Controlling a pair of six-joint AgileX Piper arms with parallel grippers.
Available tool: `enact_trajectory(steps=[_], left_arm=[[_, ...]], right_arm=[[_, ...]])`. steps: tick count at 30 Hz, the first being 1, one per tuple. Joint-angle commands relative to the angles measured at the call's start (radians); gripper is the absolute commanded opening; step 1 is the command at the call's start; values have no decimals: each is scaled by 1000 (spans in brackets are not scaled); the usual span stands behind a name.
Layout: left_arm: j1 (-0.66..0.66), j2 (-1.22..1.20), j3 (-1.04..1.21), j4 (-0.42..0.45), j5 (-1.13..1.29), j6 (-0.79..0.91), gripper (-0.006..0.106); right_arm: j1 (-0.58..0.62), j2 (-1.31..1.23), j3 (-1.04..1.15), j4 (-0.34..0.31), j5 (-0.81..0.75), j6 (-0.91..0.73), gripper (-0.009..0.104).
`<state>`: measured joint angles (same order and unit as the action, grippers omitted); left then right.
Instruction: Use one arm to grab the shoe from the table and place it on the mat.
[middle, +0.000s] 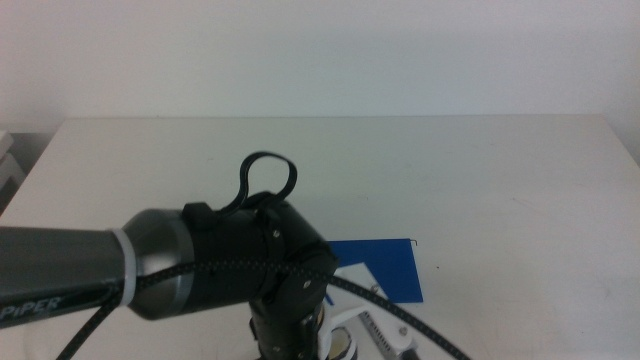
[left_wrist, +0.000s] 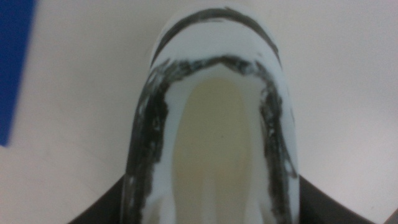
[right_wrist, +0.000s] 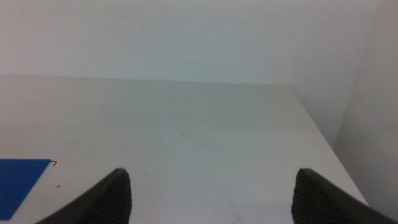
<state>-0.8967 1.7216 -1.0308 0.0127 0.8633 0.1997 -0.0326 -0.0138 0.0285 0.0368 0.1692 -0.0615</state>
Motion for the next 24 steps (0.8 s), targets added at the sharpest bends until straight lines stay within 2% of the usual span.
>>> enact_trajectory(steps=[1, 10, 16, 24], left_arm=[[0, -44, -53, -7, 16, 10, -2], [21, -42, -197, -1, 178, 121, -2], [115, -5, -317, -105, 254, 289, -2], [143, 87, -512, -65, 356, 361, -2]], right_arm=[[3, -20, -10, -8, -79, -13, 66], [3, -20, -10, -8, -79, -13, 66], [3, -20, -10, -8, -79, -13, 66], [3, -20, -10, -8, -79, -13, 66]])
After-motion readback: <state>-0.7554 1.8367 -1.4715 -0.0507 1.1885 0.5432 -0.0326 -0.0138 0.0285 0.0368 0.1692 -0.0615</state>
